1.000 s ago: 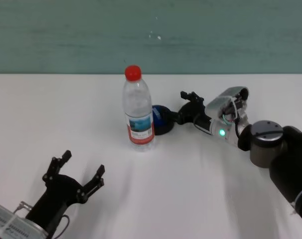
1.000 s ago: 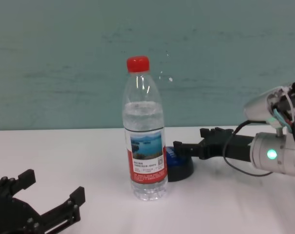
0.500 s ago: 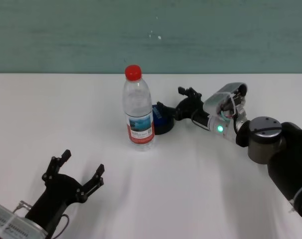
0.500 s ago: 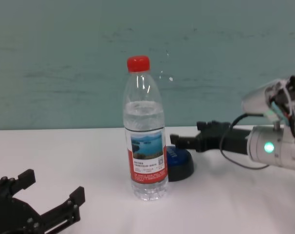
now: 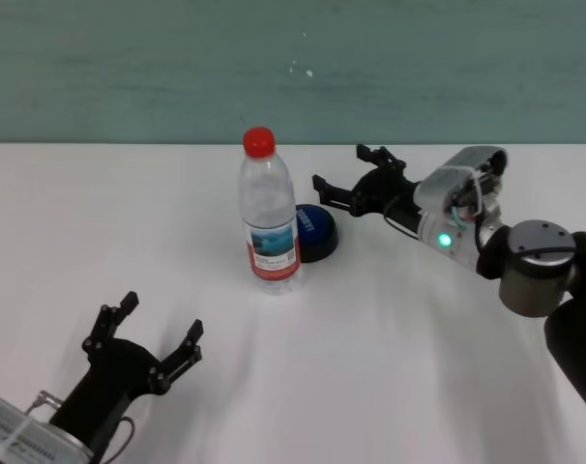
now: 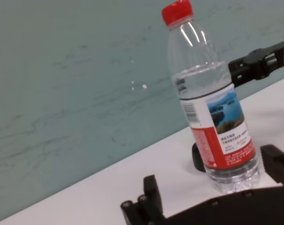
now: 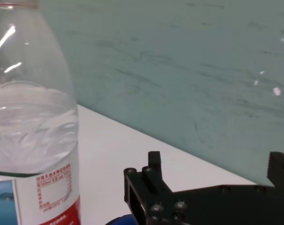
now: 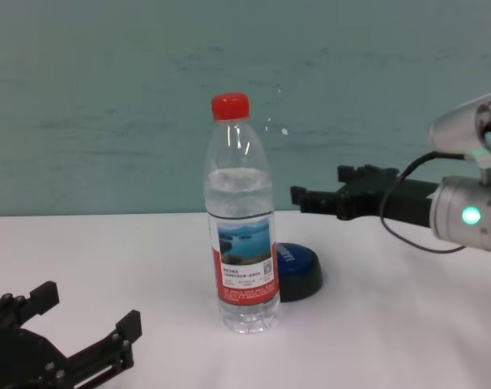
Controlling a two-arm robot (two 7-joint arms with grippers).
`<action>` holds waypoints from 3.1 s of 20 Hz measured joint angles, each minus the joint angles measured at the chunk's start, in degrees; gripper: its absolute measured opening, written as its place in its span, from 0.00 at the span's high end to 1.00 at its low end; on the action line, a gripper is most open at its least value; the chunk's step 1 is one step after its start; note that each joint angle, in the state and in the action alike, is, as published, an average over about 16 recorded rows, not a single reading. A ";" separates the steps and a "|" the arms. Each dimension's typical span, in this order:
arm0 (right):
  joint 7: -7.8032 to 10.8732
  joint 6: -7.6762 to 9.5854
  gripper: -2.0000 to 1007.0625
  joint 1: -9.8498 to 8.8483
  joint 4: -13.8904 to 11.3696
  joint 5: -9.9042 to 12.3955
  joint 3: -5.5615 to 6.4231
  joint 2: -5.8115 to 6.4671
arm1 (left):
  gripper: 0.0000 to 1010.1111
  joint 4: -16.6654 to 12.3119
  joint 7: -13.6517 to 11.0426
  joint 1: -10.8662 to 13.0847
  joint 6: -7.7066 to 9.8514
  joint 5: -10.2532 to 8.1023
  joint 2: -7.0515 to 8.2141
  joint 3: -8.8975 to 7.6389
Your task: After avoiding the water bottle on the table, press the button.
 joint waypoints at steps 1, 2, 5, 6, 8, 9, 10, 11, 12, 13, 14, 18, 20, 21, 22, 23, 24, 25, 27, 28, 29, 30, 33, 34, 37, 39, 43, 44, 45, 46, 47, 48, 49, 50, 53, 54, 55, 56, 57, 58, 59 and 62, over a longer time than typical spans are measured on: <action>-0.17 0.22 0.00 -0.45 -0.99 0.20 0.11 0.36 | 0.01 0.00 0.00 0.00 0.00 0.00 0.00 0.00; -0.34 0.40 0.00 -0.85 -1.79 0.39 0.22 0.69 | 0.01 0.00 0.00 0.00 0.00 0.00 0.00 0.00; -0.86 0.92 0.00 -2.11 -4.21 1.00 0.64 1.75 | 0.01 0.00 0.00 0.00 0.00 0.00 0.00 0.00; -1.05 1.10 0.00 -2.59 -5.07 1.21 0.80 2.14 | 0.01 0.00 0.00 0.00 0.00 0.00 0.00 0.00; -1.37 1.48 0.00 -3.63 -6.88 1.68 1.17 2.96 | 0.01 0.00 0.00 0.00 0.00 0.00 0.00 0.00; -1.51 1.68 0.00 -4.17 -7.81 1.94 1.37 3.37 | 0.01 0.00 0.00 0.00 0.00 0.00 0.00 0.00; -1.62 1.88 0.00 -4.72 -8.73 2.19 1.56 3.79 | 0.01 0.00 0.00 0.00 0.00 0.00 0.00 0.00; -1.73 2.10 0.00 -5.30 -9.69 2.44 1.75 4.21 | 0.01 0.00 0.00 0.00 0.00 0.00 0.00 0.00; -1.85 2.33 0.00 -5.97 -10.75 2.72 1.96 4.67 | 0.01 0.00 0.00 0.00 0.00 0.00 0.00 0.00; -1.98 2.57 0.00 -6.68 -11.87 3.03 2.20 5.14 | 0.01 0.00 0.00 0.00 0.00 0.00 0.00 0.00; -2.10 2.81 0.00 -7.43 -13.04 3.37 2.46 5.64 | 0.01 0.00 0.00 0.00 0.00 0.00 0.00 0.00; -2.56 3.77 0.00 -10.80 -18.10 4.90 3.59 7.73 | 0.01 0.00 0.00 0.00 0.00 0.00 0.00 0.00; -2.77 4.21 0.00 -12.71 -20.81 5.72 4.17 8.83 | 0.01 0.00 0.00 0.00 0.00 0.00 0.00 0.00; -2.87 4.40 0.00 -13.67 -22.10 6.14 4.46 9.37 | 0.01 0.00 0.00 0.00 0.00 0.00 0.00 0.00; -2.98 4.58 0.00 -14.67 -23.39 6.57 4.76 9.89 | 0.01 0.00 0.00 0.00 0.00 0.00 0.00 0.00; -3.11 4.74 0.00 -15.67 -24.66 6.99 5.07 10.40 | 0.01 0.00 0.00 0.00 0.00 0.00 0.00 0.00; -3.26 4.86 0.00 -16.67 -25.88 7.41 5.37 10.88 | 0.01 0.00 0.00 0.00 0.00 0.00 0.00 0.00; -3.40 4.97 0.00 -17.66 -27.08 7.81 5.67 11.36 | 0.01 0.00 0.00 0.00 0.00 0.00 0.00 0.00; -3.74 5.12 0.00 -19.69 -29.46 8.63 6.28 12.26 | 0.01 0.00 0.00 0.00 0.00 0.00 0.00 0.00; -3.91 5.15 0.00 -20.64 -30.53 9.00 6.56 12.65 | 0.01 0.00 0.00 0.00 0.00 0.00 0.00 0.00; -4.07 5.15 0.00 -21.58 -31.55 9.34 6.83 13.01 | 0.01 0.00 0.00 0.00 0.00 0.00 0.00 0.00; -4.23 5.12 0.00 -22.47 -32.51 9.67 7.07 13.33 | 0.01 0.00 0.00 0.00 0.00 0.00 0.00 0.00; -4.78 4.85 0.00 -25.06 -35.09 10.50 7.70 14.07 | 0.01 0.00 0.00 0.00 0.00 0.00 0.00 0.00; -5.04 4.71 0.00 -25.90 -35.87 10.73 7.91 14.21 | 0.01 0.00 0.00 0.00 0.00 0.00 0.00 0.00; -5.83 4.17 0.00 -28.16 -37.74 11.31 8.43 14.32 | 0.01 0.00 0.00 0.00 0.00 0.00 0.00 0.00; -6.30 3.76 0.00 -29.44 -38.60 11.56 8.64 14.18 | 0.01 0.00 0.00 0.00 0.00 0.00 0.00 0.00; -7.60 2.84 0.00 -31.69 -39.55 11.46 8.82 13.35 | 0.01 0.00 0.00 0.00 0.00 0.00 0.00 0.00; -8.02 2.67 0.00 -32.15 -39.64 11.27 8.80 13.04 | 0.01 0.00 0.00 0.00 0.00 0.00 0.00 0.00; -8.44 2.53 0.00 -32.57 -39.69 11.03 8.77 12.70 | 0.01 0.00 0.00 0.00 0.00 0.00 0.00 0.00; -8.90 2.40 0.00 -32.97 -39.69 10.76 8.72 12.32 | 0.01 0.00 0.00 0.00 0.00 0.00 0.00 0.00; -9.33 2.29 0.00 -33.32 -39.64 10.46 8.68 11.92 | 0.01 0.00 0.00 0.00 0.00 0.00 0.00 0.00; -9.71 2.19 0.00 -33.62 -39.52 10.14 8.62 11.50 | 0.01 0.00 0.00 0.00 0.00 0.00 0.00 0.00; -10.01 2.12 0.00 -33.87 -39.37 9.83 8.54 11.12 | 0.01 0.00 0.00 0.00 0.00 0.00 0.00 0.00; -10.14 2.07 0.00 -34.06 -39.17 9.56 8.43 10.78 | 0.01 0.00 0.00 0.00 0.00 0.00 0.00 0.00; -10.12 1.96 0.00 -34.44 -38.53 8.83 8.00 9.99 | 0.01 0.00 0.00 0.00 0.00 0.00 0.00 0.00; -10.00 1.92 0.00 -34.52 -38.33 8.61 7.84 9.82 | 0.01 0.00 0.00 0.00 0.00 0.00 0.00 0.00; -9.86 1.91 0.00 -34.60 -38.17 8.38 7.66 9.69 | 0.01 0.00 0.00 0.00 0.00 0.00 0.00 0.00; -9.69 1.90 0.00 -34.66 -38.02 8.16 7.48 9.60 | 0.01 0.00 0.00 0.00 0.00 0.00 0.00 0.00; -9.41 1.90 0.00 -34.70 -37.89 8.03 7.31 9.59 | 0.01 0.00 0.00 0.00 0.00 0.00 0.00 0.00; -9.08 1.89 0.00 -34.75 -37.77 7.97 7.15 9.62 | 0.01 0.00 0.00 0.00 0.00 0.00 0.00 0.00; -8.70 1.87 0.00 -34.80 -37.67 7.97 7.01 9.68 | 0.01 0.00 0.00 0.00 0.00 0.00 0.00 0.00; -7.32 1.54 0.00 -35.00 -37.42 8.28 6.67 10.12 | 0.01 0.00 0.00 0.00 0.00 0.00 0.00 0.00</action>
